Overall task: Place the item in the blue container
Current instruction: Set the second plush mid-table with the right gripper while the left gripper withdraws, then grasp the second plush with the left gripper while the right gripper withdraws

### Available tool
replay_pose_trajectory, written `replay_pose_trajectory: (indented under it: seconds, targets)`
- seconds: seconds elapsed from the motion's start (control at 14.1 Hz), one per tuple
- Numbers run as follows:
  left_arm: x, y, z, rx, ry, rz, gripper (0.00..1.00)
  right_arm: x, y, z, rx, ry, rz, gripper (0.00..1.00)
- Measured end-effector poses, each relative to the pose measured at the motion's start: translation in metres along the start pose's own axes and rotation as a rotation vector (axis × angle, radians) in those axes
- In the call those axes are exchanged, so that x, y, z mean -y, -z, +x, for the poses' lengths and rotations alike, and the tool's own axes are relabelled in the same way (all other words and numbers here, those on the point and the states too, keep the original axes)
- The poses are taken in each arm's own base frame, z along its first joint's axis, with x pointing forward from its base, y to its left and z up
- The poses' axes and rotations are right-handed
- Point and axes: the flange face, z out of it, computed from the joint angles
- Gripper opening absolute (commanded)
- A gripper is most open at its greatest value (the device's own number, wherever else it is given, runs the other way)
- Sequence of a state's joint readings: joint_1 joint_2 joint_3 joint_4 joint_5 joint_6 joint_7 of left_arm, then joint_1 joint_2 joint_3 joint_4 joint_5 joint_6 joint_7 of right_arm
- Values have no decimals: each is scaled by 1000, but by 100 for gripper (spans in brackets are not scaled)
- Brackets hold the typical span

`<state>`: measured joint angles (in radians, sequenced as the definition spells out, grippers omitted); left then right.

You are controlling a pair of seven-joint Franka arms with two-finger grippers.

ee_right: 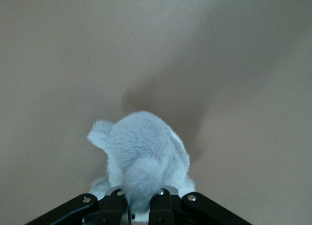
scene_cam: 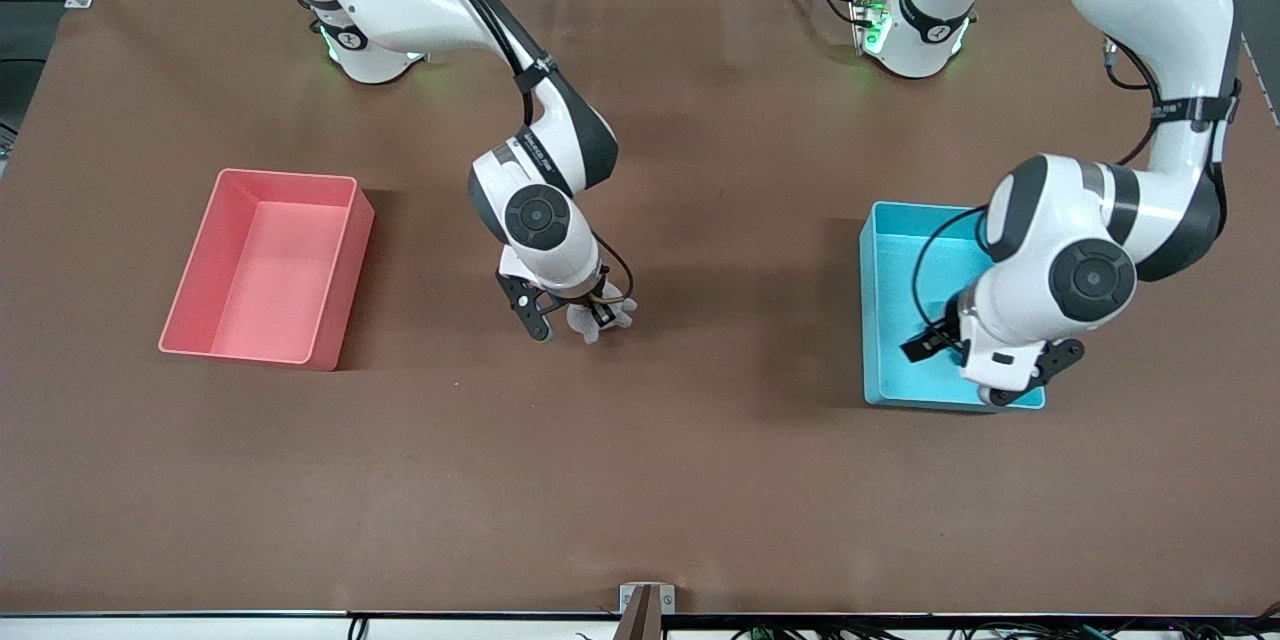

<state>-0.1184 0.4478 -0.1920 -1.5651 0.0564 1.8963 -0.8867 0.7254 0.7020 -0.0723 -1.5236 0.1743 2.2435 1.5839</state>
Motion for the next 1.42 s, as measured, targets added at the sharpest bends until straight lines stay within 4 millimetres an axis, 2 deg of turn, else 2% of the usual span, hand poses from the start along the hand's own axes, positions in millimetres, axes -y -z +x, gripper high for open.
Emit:
replay_pose_trajectory:
  seconds: [0.07, 0.14, 0.21, 0.28, 0.43, 0.57, 0.78, 0.92, 1.06, 1.28, 1.42]
  targets:
    - [-20, 4, -20, 6, 24, -15, 100, 0, -5, -6, -1, 2, 3, 20]
    - [-39, 0, -40, 18, 43, -22, 100, -1, -9, -11, -2, 5, 2, 23]
    - [-59, -10, -58, 35, 65, -34, 100, -2, -12, -15, -2, 9, 0, 48]
    - [-79, -22, -74, 52, 93, -56, 100, -2, -15, -19, -3, 13, -3, 99]
    - [-111, -50, -96, 96, 166, -114, 100, -4, -17, -27, -4, 26, -5, 100]
    - [-136, -73, -111, 155, 272, -184, 100, -2, -14, -32, -12, 42, 2, 100]
    - [-166, -95, -137, 216, 424, -274, 100, 9, 5, -17, -48, 90, 32, 100]
    - [-186, -109, -162, 254, 515, -329, 100, 14, 33, 15, -55, 172, 9, 100]
    - [-202, -127, -189, 274, 562, -354, 100, 9, 75, 68, -44, 280, -44, 100]
    - [-220, -156, -233, 292, 606, -344, 100, -19, 143, 163, 10, 455, -120, 100]
    - [-226, -172, -255, 301, 626, -322, 100, -44, 174, 216, 53, 550, -149, 100]
